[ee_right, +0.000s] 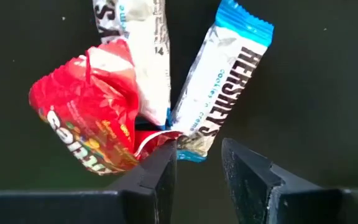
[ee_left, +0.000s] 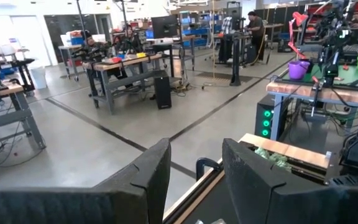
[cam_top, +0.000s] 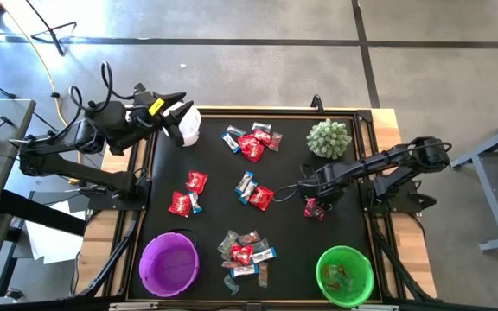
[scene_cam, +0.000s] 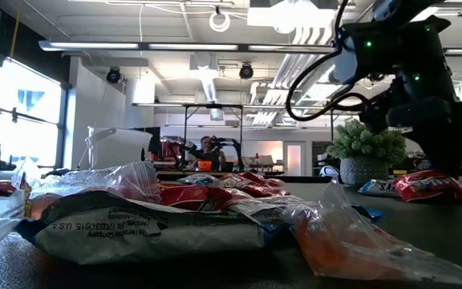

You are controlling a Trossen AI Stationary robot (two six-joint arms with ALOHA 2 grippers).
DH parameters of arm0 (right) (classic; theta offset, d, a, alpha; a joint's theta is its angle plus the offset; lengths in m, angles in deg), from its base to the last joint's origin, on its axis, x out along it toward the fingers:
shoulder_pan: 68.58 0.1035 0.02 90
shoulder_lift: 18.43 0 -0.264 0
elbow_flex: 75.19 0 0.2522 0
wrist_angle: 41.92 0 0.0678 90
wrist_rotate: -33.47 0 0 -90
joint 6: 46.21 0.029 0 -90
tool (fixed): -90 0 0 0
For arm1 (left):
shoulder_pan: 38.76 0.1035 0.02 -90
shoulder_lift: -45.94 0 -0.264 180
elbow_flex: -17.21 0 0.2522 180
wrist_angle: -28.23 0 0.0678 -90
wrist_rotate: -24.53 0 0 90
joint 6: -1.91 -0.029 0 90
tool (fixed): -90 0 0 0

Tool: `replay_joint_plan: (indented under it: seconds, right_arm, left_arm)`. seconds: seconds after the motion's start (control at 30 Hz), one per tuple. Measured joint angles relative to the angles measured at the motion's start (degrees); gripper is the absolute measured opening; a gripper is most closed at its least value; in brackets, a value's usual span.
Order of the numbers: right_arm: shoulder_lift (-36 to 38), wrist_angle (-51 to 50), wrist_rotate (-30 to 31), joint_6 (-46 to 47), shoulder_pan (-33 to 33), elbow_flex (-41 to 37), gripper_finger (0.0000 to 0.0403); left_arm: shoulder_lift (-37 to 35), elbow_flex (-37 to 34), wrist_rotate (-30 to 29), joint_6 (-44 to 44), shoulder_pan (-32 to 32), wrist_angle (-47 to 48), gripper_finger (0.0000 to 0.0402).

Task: Sort candy
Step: Put the white chocolate into the white bucket

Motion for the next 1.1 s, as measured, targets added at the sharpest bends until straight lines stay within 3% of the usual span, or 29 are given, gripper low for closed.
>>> replay_joint_plan:
  seconds: [0.37,0.7,1.0,1.1]
  right_arm:
    - [0.3,9.2,-0.4,1.7,-1.6,-4.5,0.0125]
    - [0.3,9.6,-0.8,1.5,-3.3,-6.9,0.0121]
    - [0.2,8.6,-1.4,1.6,-3.4,-6.6,0.0024]
    - [0.0,7.1,-1.4,1.3,-3.4,-5.2,0.0009]
  left_arm:
    - [0.0,0.0,0.0,-2.0,0.2,0.1,0.0131]
    - [0.0,0.0,0.0,-2.1,0.2,0.1,0.0131]
    - [0.0,0.0,0.0,-2.1,0.2,0.1,0.0131]
    - [0.0,0.0,0.0,-2.1,0.2,0.1,0.0131]
